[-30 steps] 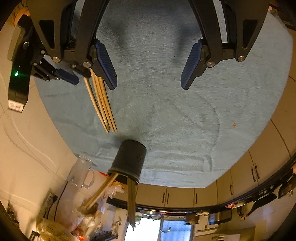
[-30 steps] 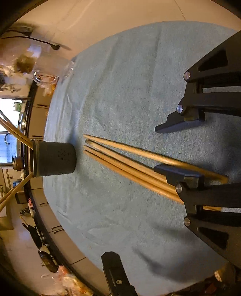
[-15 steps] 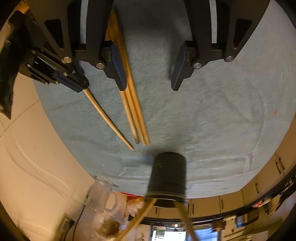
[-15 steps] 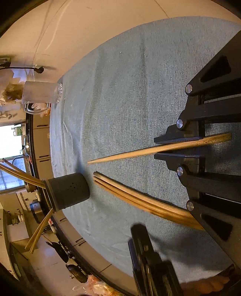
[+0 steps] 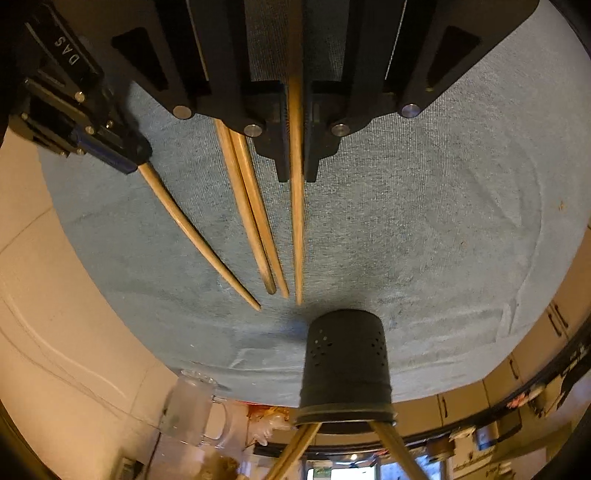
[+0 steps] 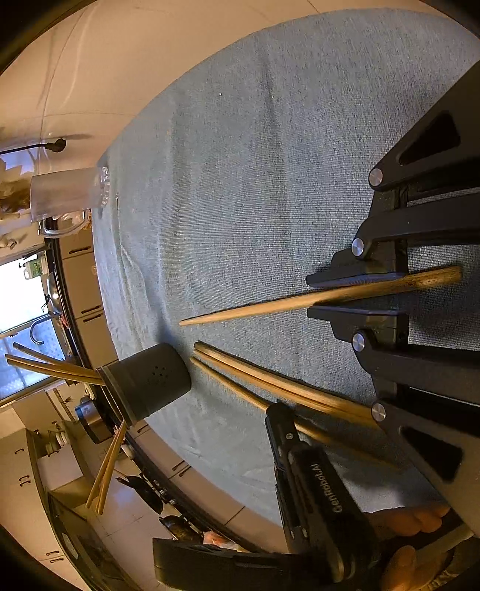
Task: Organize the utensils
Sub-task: 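Close the left gripper on a chopstick while the right gripper grasps another, then lift both held chopsticks upright and carry them above the grey holder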
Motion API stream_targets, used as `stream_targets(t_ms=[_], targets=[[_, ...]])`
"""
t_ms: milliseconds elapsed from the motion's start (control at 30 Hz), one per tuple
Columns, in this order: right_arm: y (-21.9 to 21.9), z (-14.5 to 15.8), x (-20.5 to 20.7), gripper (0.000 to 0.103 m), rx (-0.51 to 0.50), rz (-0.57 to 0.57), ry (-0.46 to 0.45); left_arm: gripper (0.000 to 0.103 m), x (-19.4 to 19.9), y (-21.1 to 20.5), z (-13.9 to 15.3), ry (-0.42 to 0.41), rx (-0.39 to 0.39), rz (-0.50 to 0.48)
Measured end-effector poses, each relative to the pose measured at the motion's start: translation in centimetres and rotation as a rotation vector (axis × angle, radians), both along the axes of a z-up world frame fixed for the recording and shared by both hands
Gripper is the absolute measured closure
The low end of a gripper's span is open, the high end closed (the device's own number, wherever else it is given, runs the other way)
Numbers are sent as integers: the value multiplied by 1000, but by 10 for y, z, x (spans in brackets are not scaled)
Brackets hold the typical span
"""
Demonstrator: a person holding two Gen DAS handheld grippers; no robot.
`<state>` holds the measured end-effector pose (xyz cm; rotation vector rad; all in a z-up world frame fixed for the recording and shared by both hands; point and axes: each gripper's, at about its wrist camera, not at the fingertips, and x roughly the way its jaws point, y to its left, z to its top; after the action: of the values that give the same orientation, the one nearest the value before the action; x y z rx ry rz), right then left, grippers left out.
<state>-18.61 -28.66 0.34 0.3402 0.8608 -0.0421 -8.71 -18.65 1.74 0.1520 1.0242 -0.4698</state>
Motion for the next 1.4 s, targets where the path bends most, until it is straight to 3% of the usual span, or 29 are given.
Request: stream_targets(t_ms=[133, 333, 533, 633, 733, 767, 1133, 1400], targets=[[3, 1, 1, 92, -23, 0, 5, 96, -2, 11, 1, 19, -10, 28], [12, 3, 1, 95, -107, 22, 42, 96, -9, 54, 4, 113, -49, 85], [22, 9, -17, 95, -189, 79, 117, 96, -23, 79, 7, 187, -33, 45], [21, 9, -26, 87, -170, 100, 150, 96, -26, 84, 13, 198, -30, 21], [17, 10, -23, 74, -123, 111, 171, 86, -19, 83, 18, 179, -29, 24], [16, 10, -19, 71, -109, 112, 177, 82, -15, 81, 18, 174, -22, 30], [13, 7, 64, 74, -197, 125, 235, 82, 40, 53, 9, 163, 6, 15], [12, 6, 131, 75, -241, 115, 249, 81, 55, 43, 9, 128, 15, 14]])
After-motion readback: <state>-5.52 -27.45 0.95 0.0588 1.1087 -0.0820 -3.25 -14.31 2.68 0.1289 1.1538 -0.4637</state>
